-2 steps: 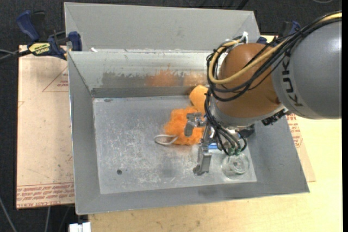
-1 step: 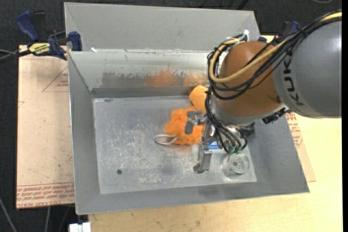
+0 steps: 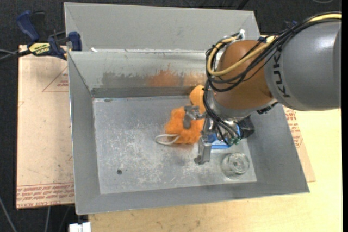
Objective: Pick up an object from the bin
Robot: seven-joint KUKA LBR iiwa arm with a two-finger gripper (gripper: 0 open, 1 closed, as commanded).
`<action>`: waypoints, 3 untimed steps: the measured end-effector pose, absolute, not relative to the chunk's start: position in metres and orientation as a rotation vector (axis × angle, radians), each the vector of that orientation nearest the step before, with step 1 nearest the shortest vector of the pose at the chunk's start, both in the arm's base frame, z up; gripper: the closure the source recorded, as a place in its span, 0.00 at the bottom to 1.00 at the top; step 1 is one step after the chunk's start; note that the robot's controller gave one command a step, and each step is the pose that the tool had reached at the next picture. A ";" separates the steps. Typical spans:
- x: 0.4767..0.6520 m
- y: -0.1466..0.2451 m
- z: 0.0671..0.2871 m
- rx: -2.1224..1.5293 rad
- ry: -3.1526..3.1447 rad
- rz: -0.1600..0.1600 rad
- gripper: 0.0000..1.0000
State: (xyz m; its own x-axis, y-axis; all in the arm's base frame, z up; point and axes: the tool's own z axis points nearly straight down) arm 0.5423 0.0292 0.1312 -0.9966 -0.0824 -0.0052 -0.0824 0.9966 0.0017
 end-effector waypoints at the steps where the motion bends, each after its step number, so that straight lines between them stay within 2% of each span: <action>1: 0.575 0.002 0.085 -0.398 3.104 0.006 0.00; 2: 0.587 -0.003 0.068 -0.353 3.100 0.005 0.00; 3: 0.586 0.022 0.073 -0.523 3.071 0.003 0.00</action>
Offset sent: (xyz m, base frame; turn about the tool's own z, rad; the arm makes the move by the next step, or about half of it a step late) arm 0.0421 -0.0189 -0.0612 -0.1013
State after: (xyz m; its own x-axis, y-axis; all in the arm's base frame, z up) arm 0.5863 0.0224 0.0728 -0.9434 -0.3306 -0.0264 -0.3307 0.9437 -0.0023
